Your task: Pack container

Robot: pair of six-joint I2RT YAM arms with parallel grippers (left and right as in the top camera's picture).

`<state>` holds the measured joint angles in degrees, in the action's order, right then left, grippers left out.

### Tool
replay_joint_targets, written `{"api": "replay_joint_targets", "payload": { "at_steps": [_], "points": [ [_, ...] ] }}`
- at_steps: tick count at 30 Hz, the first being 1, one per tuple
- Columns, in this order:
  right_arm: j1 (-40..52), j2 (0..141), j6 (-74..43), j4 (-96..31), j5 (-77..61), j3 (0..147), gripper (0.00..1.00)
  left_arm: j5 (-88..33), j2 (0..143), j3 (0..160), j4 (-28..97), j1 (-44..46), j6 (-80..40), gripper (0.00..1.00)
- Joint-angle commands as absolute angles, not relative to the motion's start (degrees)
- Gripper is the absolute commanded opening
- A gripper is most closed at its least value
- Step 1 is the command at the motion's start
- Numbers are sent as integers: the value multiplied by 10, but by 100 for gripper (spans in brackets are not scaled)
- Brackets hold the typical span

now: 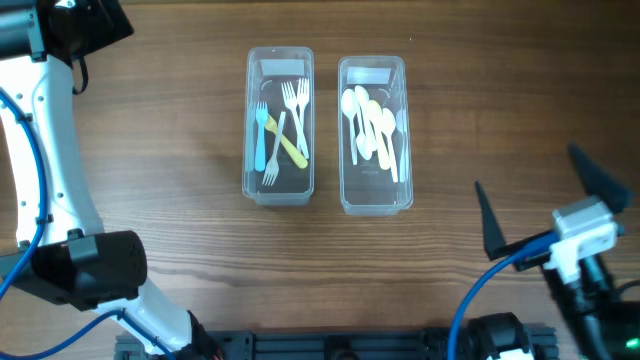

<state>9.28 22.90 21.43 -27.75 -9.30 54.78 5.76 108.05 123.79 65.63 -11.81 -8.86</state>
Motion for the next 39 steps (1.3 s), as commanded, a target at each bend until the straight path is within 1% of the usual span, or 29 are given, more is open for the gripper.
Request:
{"api": "replay_joint_targets", "payload": {
  "at_steps": [1, 5, 9, 12, 18, 39],
  "points": [
    [72, 136, 223, -186, -120, 381, 100, 61, 1078, 1238, 654, -122, -79, 100],
    [52, 75, 197, -64, -136, 236, 100, 61, 1078, 1238, 654, -122, -79, 100],
    [41, 67, 129, 4, -119, 161, 100, 61, 1078, 1238, 654, -122, -79, 100],
    [40, 67, 93, 29, -84, 124, 100, 61, 1078, 1238, 654, -122, -79, 100],
    [40, 59, 84, 63, -72, 75, 100, 61, 1078, 1238, 654, -122, -79, 100],
    [29, 2, 75, 61, -73, 3, 100, 61, 1078, 1238, 654, -122, -79, 100]
  ]
}}
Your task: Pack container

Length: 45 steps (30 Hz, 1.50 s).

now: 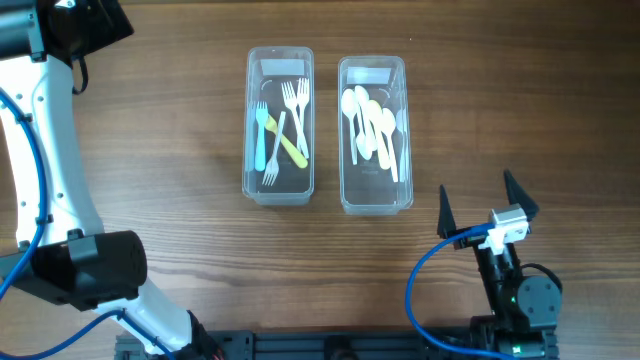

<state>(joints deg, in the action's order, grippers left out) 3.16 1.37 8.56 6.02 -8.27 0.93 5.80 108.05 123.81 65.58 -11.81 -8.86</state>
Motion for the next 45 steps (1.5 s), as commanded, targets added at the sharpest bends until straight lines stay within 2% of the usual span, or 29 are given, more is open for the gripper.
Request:
{"api": "replay_joint_targets", "payload": {
  "at_steps": [1, 12, 45],
  "points": [
    [29, 2, 76, 59, -72, 3, 100, 61, 1078, 1238, 654, -122, -79, 100],
    [29, 2, 183, 26, -73, 3, 100, 61, 1078, 1238, 654, -122, -79, 100],
    [29, 10, 180, 6, -73, 3, 100, 61, 1078, 1238, 654, -122, -79, 100]
  ]
}}
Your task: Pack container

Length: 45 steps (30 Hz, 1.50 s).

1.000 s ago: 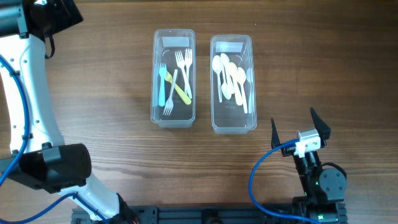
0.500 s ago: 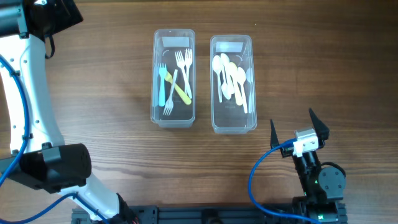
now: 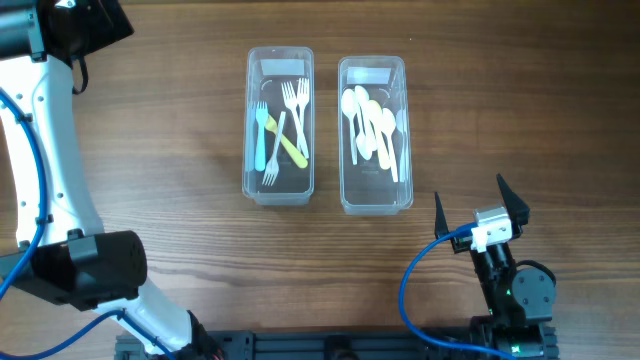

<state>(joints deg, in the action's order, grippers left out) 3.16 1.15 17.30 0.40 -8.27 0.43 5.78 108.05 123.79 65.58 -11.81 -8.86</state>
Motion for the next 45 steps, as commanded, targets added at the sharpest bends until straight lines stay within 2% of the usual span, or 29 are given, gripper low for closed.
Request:
{"api": "replay_joint_targets", "payload": {
  "at_steps": [1, 16, 25, 36, 40, 45],
  "points": [
    [29, 10, 180, 6, -73, 3, 100, 61, 1078, 1238, 654, -122, -79, 100],
    [29, 10, 180, 6, -73, 3, 100, 60, 1078, 1238, 669, -123, -79, 100],
    [29, 10, 180, 6, -73, 3, 100, -30, 1040, 1238, 680, -117, -30, 100],
    [29, 10, 180, 6, -73, 3, 100, -25, 757, 1185, 702, -106, -30, 100],
    [29, 10, 180, 6, -73, 3, 100, -18, 634, 1077, 690, -106, -30, 100],
    [29, 10, 180, 6, -73, 3, 100, -19, 463, 875, 617, -106, -30, 100]
  ]
}}
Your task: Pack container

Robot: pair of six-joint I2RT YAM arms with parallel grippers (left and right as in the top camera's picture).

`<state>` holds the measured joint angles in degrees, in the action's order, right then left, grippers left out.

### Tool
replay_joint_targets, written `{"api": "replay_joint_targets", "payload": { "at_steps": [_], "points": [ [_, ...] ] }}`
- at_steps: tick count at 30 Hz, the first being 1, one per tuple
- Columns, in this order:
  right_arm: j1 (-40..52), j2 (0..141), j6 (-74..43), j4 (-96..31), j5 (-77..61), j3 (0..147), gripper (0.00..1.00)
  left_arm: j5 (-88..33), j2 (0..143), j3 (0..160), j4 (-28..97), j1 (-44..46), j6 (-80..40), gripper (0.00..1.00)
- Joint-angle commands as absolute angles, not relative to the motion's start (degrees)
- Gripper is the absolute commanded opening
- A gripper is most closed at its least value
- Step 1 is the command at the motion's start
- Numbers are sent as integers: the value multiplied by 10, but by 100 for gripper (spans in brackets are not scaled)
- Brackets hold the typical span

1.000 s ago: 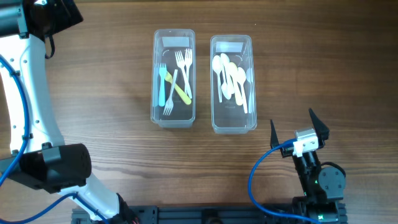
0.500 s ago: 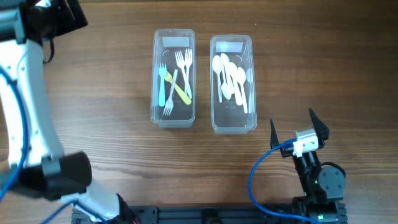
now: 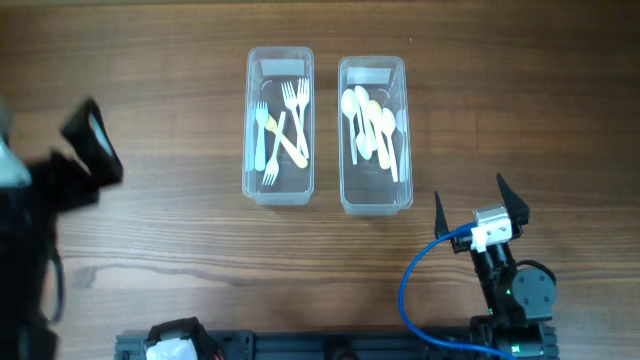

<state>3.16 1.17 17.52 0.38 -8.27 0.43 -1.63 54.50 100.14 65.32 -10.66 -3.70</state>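
Note:
Two clear containers stand side by side at the back of the table. The left container (image 3: 280, 190) holds several plastic forks (image 3: 295, 105), one of them yellow. The right container (image 3: 375, 203) holds several white spoons (image 3: 372, 125). My right gripper (image 3: 468, 192) rests near the front right, just in front of the spoon container, open and with nothing between its fingers. My left arm (image 3: 70, 170) is a dark, blurred shape at the left edge, well away from the fork container. Its fingers cannot be made out.
The wooden table (image 3: 160, 240) extends around both containers. A blue cable (image 3: 415, 280) loops from the right wrist down to the right arm base (image 3: 520, 300). A black rail (image 3: 330, 348) runs along the front edge.
My left arm, which stretched up along the left edge to the top corner, is now a blurred dark mass lower at the left. The fork that looked blue now looks pale. The right gripper has not moved.
My right gripper was open at the far right edge. Then it stood open nearer the middle, in front of the spoon container, and has stayed there. The left arm kept still at the left edge through the earlier moments and has only now moved. The cutlery has stayed in the containers.

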Motion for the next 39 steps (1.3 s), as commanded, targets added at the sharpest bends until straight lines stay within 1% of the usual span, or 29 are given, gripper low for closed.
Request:
{"api": "replay_joint_targets", "payload": {
  "at_steps": [1, 6, 9, 17, 25, 30, 39],
  "points": [
    [29, 10, 180, 6, -73, 3, 100, -20, 429, 831, 595, -106, -30, 100],
    [29, 10, 180, 6, -73, 3, 100, -37, 281, 618, 463, -106, -32, 100],
    [29, 10, 180, 6, -73, 3, 100, -53, 224, 519, 395, -98, -34, 100],
    [29, 10, 180, 6, -73, 3, 100, -66, 166, 350, 262, -65, -39, 100],
    [29, 10, 180, 6, -73, 3, 100, -66, 119, 194, 124, -53, -130, 100],
    [29, 10, 180, 6, -73, 3, 100, -66, 77, 124, 81, -53, -143, 100],
    [29, 10, 180, 6, -73, 3, 100, -66, 10, 68, 81, -53, -156, 100]
  ]
}}
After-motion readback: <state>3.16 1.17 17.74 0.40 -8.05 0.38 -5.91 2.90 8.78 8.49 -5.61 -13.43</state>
